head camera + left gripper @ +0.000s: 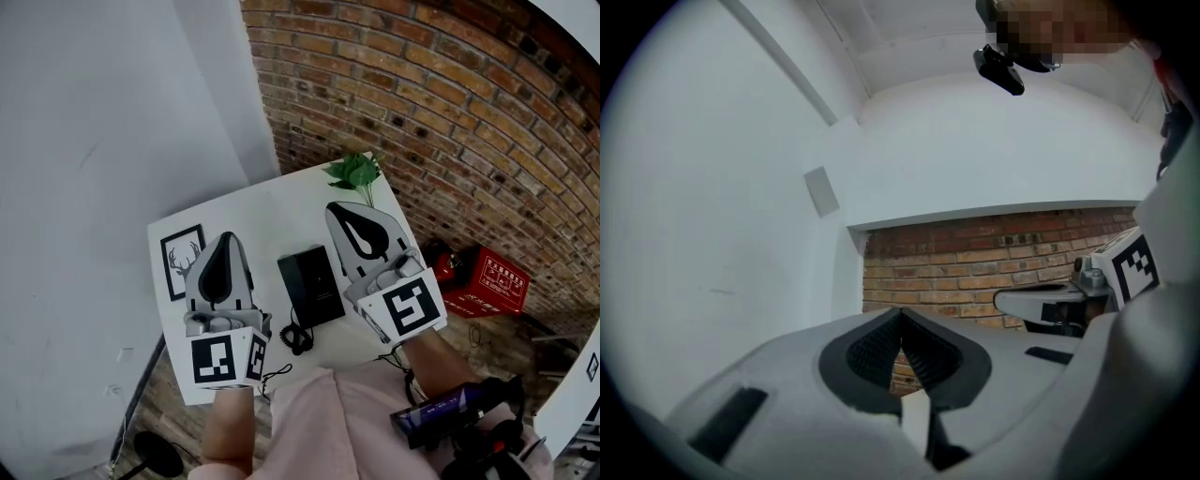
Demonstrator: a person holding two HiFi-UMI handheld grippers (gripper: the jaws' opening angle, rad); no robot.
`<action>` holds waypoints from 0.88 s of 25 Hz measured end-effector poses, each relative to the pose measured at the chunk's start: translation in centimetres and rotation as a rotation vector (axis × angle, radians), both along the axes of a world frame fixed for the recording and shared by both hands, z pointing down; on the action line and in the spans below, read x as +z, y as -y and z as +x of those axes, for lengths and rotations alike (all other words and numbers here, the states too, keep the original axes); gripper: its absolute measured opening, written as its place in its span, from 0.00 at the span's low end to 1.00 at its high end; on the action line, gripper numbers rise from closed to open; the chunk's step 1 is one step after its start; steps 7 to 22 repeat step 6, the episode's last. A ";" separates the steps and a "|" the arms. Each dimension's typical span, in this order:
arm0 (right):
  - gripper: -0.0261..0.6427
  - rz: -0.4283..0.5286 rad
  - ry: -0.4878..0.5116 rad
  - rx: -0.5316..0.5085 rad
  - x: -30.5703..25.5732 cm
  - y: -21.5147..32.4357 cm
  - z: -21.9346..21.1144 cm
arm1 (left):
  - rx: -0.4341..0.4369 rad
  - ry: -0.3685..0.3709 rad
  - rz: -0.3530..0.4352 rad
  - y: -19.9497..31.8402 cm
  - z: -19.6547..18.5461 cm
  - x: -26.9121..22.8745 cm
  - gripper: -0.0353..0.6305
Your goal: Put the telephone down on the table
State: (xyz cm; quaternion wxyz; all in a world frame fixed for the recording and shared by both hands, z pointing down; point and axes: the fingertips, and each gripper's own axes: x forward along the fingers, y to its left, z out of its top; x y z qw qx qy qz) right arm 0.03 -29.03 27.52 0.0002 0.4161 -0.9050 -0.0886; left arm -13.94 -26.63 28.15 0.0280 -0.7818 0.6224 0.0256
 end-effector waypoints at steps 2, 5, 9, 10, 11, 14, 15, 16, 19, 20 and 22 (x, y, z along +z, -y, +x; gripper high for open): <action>0.04 0.007 -0.005 0.001 0.1 0.1 0.0 | -0.002 0.001 -0.004 0.0 0.0 0.2 0.05; 0.05 -0.001 0.000 0.002 0.0 0.1 -0.1 | -0.005 0.002 -0.011 0.1 -0.2 0.3 0.05; 0.05 -0.003 0.002 0.002 0.0 0.1 -0.1 | -0.005 0.002 -0.013 0.1 -0.2 0.4 0.05; 0.05 -0.003 0.002 0.002 0.0 0.1 -0.1 | -0.005 0.002 -0.013 0.1 -0.2 0.4 0.05; 0.05 -0.003 0.002 0.002 0.0 0.1 -0.1 | -0.005 0.002 -0.013 0.1 -0.2 0.4 0.05; 0.05 -0.003 0.002 0.002 0.0 0.1 -0.1 | -0.005 0.002 -0.013 0.1 -0.2 0.4 0.05; 0.05 -0.003 0.002 0.002 0.0 0.1 -0.1 | -0.005 0.002 -0.013 0.1 -0.2 0.4 0.05; 0.05 -0.003 0.002 0.002 0.0 0.1 -0.1 | -0.005 0.002 -0.013 0.1 -0.2 0.4 0.05; 0.05 -0.003 0.002 0.002 0.0 0.1 -0.1 | -0.005 0.002 -0.013 0.1 -0.2 0.4 0.05; 0.05 -0.003 0.002 0.002 0.0 0.1 -0.1 | -0.005 0.002 -0.013 0.1 -0.2 0.4 0.05; 0.05 -0.003 0.002 0.002 0.0 0.1 -0.1 | -0.005 0.002 -0.013 0.1 -0.2 0.4 0.05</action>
